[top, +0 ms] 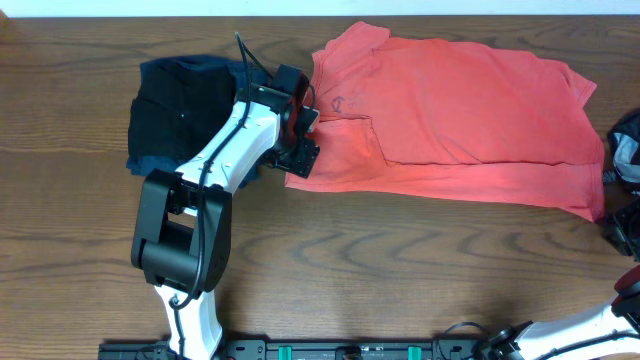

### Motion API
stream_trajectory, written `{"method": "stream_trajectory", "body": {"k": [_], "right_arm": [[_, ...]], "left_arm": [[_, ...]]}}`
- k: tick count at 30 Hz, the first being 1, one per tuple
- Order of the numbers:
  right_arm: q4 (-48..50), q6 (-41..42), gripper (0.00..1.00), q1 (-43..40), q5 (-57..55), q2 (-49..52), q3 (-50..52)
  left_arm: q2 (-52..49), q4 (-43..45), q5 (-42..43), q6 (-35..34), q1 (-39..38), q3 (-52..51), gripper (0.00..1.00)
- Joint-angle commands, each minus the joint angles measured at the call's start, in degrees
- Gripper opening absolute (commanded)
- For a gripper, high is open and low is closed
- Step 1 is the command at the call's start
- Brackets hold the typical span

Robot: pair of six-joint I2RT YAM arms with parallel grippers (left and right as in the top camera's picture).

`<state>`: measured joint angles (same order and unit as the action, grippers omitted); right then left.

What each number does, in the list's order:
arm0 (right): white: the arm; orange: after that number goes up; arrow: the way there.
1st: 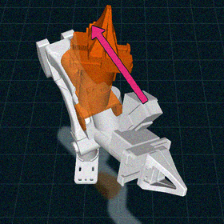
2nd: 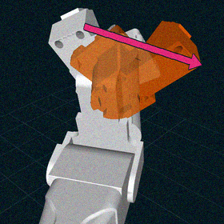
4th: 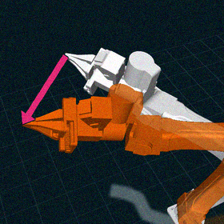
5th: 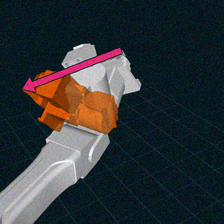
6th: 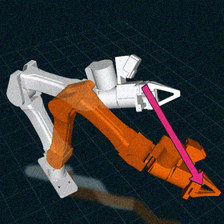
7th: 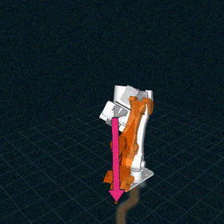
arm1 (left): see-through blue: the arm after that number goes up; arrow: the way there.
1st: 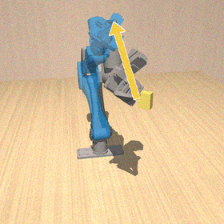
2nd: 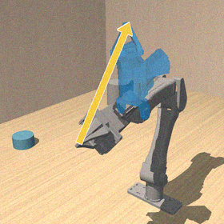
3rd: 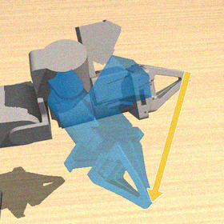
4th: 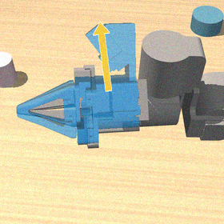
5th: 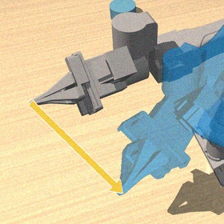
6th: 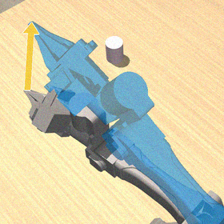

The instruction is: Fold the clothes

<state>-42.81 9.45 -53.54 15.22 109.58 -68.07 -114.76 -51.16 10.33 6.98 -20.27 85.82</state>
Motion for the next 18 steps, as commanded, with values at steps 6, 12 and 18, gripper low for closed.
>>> {"method": "stream_trajectory", "body": {"k": [6, 12, 18], "right_arm": [[1.3, -0.1, 0.41, 2.6, 0.5, 0.3, 0.4], [1.8, -0.1, 0.35, 3.6, -0.5, 0.3, 0.4], [3.0, -0.1, 0.2, 3.6, -2.1, 0.3, 0.4]], "left_arm": [[-1.0, 0.5, 2.4, -2.9, 0.1, -1.8, 0.7], [-1.0, 2.7, 2.8, -4.6, 0.1, -5.6, 0.61], [-1.0, 4.4, 4.4, -4.8, 0.1, -5.8, 0.43]]}}
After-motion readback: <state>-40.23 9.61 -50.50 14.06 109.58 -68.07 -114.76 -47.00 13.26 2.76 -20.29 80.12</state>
